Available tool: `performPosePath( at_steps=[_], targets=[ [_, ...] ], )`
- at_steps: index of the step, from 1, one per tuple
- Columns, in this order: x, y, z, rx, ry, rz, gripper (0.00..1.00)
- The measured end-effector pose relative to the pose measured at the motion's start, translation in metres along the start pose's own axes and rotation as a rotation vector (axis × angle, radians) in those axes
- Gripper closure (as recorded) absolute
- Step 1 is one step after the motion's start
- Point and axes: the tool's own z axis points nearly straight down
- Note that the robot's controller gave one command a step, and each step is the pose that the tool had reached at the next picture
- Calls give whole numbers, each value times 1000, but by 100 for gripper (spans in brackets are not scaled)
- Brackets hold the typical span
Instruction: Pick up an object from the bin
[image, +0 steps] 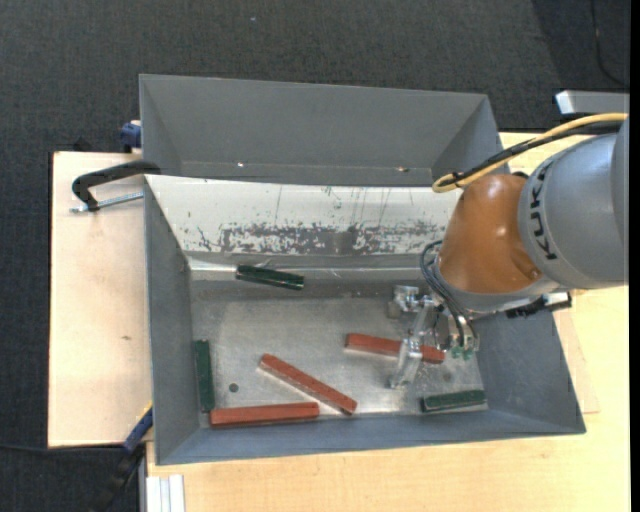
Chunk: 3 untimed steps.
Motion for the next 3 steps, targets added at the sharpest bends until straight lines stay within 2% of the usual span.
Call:
performPosePath(
  at_steps=[1,2,3],
  targets=[
    [-11,-5,-24,3,-13,-61,0],
    [-3,-1,-7,2,-8,-12,0],
    [-4,23,-8,1,-12,86,0]
  ],
)
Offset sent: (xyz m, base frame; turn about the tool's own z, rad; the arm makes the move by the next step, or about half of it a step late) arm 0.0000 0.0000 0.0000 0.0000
